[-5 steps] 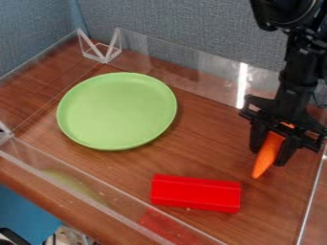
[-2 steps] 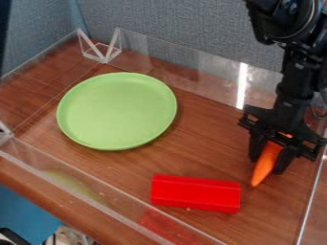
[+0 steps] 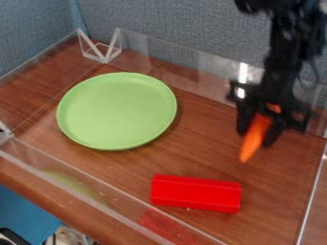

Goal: Put the carrot on the left side

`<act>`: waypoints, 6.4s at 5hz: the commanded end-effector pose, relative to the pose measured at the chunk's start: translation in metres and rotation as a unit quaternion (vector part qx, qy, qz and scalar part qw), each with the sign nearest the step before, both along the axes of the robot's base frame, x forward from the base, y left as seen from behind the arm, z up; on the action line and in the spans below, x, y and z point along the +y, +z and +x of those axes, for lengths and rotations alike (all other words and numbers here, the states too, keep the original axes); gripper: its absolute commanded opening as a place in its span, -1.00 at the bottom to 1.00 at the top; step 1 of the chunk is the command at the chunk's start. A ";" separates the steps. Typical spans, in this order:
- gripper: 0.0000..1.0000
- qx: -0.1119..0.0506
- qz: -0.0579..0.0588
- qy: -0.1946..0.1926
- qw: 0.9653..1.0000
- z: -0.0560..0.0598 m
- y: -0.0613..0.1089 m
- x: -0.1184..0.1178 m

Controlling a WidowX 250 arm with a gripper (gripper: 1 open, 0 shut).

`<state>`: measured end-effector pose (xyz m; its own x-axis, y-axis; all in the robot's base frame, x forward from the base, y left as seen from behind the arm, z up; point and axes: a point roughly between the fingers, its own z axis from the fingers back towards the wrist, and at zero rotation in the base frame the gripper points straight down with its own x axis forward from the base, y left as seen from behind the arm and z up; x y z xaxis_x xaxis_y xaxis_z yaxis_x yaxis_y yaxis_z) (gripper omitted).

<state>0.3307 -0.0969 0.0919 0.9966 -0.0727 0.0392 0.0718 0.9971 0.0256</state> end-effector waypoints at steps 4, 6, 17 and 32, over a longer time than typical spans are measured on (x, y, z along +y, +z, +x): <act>-1.00 -0.068 -0.023 0.095 0.993 -0.031 0.078 0.066; -1.00 -0.068 -0.019 0.096 0.993 -0.041 0.075 0.084; -1.00 -0.076 -0.026 0.044 0.996 -0.023 0.064 0.080; -1.00 -0.049 0.056 -0.008 0.997 0.006 0.027 0.123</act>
